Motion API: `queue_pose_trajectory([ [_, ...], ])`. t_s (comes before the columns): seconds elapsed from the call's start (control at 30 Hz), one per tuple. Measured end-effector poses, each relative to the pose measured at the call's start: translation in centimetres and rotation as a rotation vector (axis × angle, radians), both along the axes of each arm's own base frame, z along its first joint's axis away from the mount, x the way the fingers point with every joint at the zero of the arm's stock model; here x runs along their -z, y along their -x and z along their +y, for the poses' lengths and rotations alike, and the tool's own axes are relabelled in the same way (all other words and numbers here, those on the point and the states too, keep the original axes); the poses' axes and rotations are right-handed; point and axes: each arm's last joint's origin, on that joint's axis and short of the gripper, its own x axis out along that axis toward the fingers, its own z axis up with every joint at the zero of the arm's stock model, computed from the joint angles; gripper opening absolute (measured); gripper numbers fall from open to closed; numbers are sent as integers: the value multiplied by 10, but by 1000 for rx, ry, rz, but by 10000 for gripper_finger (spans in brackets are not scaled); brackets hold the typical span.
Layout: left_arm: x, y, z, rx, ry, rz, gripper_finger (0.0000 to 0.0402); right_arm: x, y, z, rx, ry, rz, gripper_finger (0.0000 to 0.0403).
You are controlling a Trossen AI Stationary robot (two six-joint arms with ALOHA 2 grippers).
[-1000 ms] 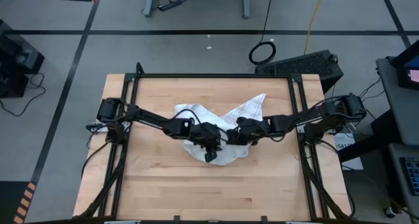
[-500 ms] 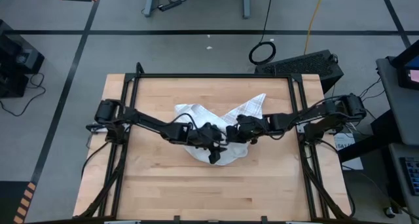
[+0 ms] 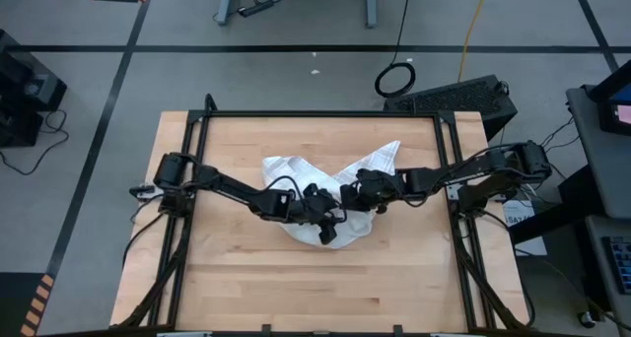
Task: Roll towel
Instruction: Roll the towel
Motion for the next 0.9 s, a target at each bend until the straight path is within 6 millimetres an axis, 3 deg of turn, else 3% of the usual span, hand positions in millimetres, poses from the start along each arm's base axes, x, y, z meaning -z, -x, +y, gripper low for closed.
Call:
queue_pose_trajectory([
  [0.2,6,-2,14,-18,15,16,48,0,0,0,-4,10,4,9],
  [0.27,5,-3,18,-36,39,0,16,0,0,0,-6,14,2,10],
  [0.47,-1,-9,32,-19,75,-73,25,1,2,0,-24,46,20,27],
  [0.9,-2,-11,36,104,140,-90,18,-8,26,1,-44,49,148,164],
])
